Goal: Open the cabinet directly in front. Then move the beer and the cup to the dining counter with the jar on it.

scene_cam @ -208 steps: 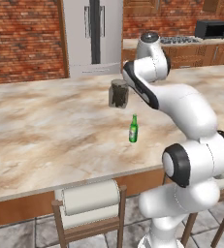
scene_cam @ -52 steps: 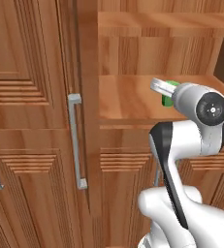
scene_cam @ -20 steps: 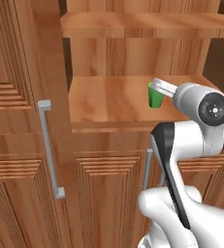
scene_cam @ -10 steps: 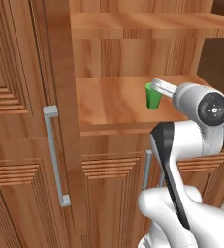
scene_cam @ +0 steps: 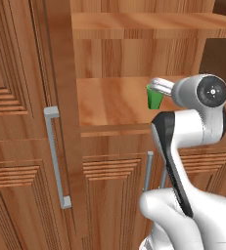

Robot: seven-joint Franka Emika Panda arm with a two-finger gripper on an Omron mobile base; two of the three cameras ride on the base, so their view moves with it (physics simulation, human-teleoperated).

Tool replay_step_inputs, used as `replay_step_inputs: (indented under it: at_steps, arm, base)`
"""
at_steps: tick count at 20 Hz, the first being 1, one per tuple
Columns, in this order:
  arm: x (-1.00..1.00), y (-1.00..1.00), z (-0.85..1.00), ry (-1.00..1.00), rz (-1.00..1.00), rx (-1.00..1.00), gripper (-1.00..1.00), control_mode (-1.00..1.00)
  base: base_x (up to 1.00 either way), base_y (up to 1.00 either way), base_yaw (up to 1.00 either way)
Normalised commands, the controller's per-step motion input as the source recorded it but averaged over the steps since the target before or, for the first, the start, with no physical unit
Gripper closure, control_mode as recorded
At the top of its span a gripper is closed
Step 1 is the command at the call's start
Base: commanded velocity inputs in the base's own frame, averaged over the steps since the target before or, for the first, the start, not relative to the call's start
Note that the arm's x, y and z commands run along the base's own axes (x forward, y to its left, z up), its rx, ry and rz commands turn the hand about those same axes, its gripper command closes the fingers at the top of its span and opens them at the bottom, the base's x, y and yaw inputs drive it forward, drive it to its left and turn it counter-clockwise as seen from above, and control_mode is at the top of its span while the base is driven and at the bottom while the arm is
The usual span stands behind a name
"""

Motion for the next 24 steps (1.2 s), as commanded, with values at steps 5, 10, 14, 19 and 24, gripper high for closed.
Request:
replay_step_inputs:
  at_steps: [5,10,14,19,24]
  arm:
    - [0.22,-0.03,0.02,0.33,0.08,0.00,-1.00,-1.00]
    - [0.01,-0.07,-0.05,0.08,0.08,0.00,-1.00,-1.00]
    - [0.00,-0.07,0.00,0.00,0.01,0.00,-1.00,-1.00]
    - [0.00,-0.33,0.00,0.00,0.09,0.03,-1.00,-1.00]
    - [0.04,-0.34,-0.05,0.00,0.11,0.00,-1.00,-1.00]
  base:
    - [0.00,0.00,0.00]
    - [0.00,0.00,0.00]
    - [0.00,0.00,0.00]
    - [0.00,0.00,0.00]
    - [0.00,0.00,0.00]
